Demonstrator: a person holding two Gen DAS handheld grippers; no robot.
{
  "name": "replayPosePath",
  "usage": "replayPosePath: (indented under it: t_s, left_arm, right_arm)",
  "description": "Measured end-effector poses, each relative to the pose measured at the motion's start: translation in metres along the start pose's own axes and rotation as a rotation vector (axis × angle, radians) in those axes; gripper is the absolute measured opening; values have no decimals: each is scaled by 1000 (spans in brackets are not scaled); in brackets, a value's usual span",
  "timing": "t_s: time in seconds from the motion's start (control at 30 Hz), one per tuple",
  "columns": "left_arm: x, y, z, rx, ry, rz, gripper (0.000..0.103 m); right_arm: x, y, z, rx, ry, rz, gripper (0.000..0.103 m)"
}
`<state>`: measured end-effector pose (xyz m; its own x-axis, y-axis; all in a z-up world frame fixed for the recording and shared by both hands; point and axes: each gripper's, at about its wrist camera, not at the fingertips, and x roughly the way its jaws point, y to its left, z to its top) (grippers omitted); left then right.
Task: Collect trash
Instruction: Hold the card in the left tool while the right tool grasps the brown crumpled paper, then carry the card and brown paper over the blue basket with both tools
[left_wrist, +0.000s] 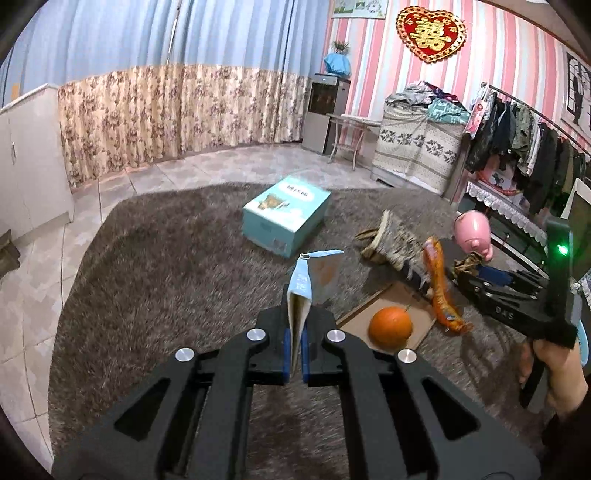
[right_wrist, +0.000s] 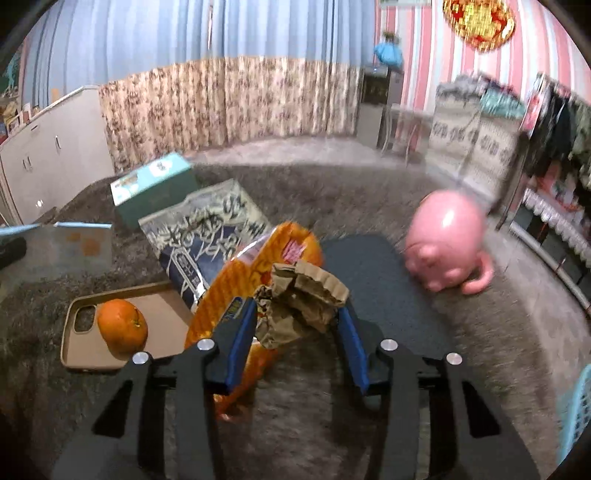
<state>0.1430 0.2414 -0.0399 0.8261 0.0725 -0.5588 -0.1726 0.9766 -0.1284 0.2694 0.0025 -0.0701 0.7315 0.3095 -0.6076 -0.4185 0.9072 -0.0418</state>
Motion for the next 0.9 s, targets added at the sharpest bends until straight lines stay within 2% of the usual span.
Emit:
replayPosePath:
  t_s: [0.27, 0.47, 0.63, 0.9]
  left_arm:
    - [-24, -55, 19, 56, -67, -73, 2]
    - [-28, -131, 23, 124, -80, -185, 2]
    - [-31, -193, 19, 167, -83, -275, 2]
    - [-26, -294, 0, 270, -44, -396, 2]
  right_arm:
    - [-81, -57, -11, 88, -76, -90, 45]
    - [-145, -130, -37, 169, -100, -244, 45]
    - [-191, -194, -66, 246, -103, -421, 45]
    - [-220, -280, -115, 418, -105, -594, 45]
